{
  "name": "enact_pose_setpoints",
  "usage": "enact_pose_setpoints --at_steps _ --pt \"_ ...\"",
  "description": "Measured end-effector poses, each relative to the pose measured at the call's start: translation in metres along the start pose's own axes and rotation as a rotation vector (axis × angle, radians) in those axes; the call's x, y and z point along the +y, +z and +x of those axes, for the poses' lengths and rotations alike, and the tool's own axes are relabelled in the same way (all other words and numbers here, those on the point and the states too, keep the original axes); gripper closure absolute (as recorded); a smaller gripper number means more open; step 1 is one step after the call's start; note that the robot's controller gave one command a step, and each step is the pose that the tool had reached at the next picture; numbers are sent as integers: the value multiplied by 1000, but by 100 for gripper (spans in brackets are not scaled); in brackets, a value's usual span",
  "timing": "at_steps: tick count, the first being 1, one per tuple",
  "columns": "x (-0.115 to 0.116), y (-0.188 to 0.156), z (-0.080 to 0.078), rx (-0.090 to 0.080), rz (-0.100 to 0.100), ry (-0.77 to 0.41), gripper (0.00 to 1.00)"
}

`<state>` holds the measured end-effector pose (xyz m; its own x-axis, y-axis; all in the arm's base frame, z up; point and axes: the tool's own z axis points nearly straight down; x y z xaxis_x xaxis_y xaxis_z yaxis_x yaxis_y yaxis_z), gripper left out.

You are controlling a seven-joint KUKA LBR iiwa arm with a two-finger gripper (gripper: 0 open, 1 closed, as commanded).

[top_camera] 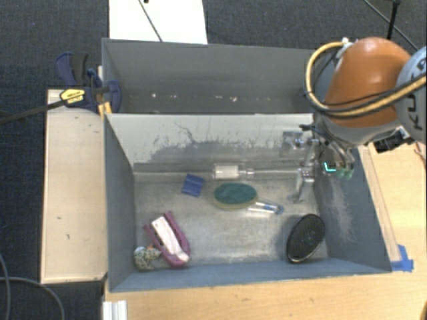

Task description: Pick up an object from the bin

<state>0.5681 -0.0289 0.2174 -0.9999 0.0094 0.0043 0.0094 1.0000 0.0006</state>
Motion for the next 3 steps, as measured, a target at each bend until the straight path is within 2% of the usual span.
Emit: enact_pose_setpoints --at_steps 1,2,3 --pt "45 134 28 -4 -1 -8 0" --pt "26 73 21 -10 0 168 0" --pt "43 150 80 0 0 140 0"
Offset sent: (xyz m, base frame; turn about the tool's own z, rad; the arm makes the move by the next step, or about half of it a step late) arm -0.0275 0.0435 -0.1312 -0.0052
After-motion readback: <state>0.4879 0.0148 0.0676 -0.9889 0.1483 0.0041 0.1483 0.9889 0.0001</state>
